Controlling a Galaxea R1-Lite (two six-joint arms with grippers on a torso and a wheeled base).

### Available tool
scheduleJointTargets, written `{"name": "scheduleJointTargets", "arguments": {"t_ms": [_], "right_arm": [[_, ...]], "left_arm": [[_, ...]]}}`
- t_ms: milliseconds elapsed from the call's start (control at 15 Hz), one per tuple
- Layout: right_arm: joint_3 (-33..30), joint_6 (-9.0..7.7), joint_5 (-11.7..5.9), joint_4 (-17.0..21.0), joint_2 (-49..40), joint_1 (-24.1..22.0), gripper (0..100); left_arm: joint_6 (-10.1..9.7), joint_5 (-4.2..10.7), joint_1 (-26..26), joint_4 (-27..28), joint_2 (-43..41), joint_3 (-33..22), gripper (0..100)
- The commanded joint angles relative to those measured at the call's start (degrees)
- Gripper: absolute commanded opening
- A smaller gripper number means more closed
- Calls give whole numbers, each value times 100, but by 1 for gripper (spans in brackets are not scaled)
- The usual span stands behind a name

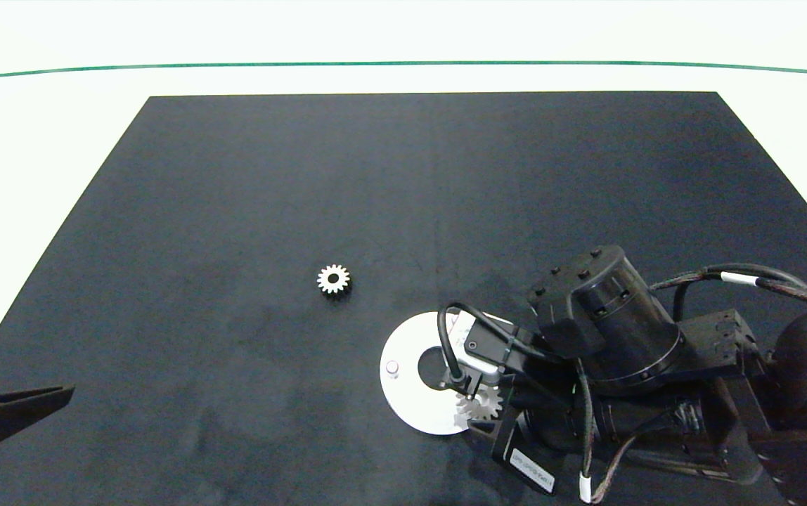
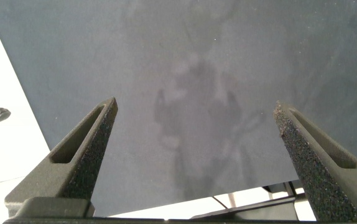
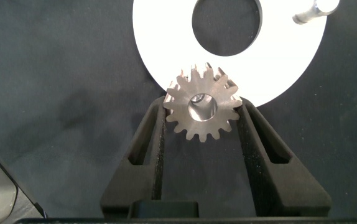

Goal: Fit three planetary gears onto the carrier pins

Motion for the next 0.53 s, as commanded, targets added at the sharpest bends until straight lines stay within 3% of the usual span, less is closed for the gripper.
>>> {"name": "scheduleJointTargets", "arguments": {"t_ms": [67,533], "right_arm": [[-20,-14,-6,6,78,11,13],[-3,-14,-14,14,87,64,13]], "left_arm": [[3,7,-1,24,-3,1,100],[3,7,-10,24,-3,1,100]]}}
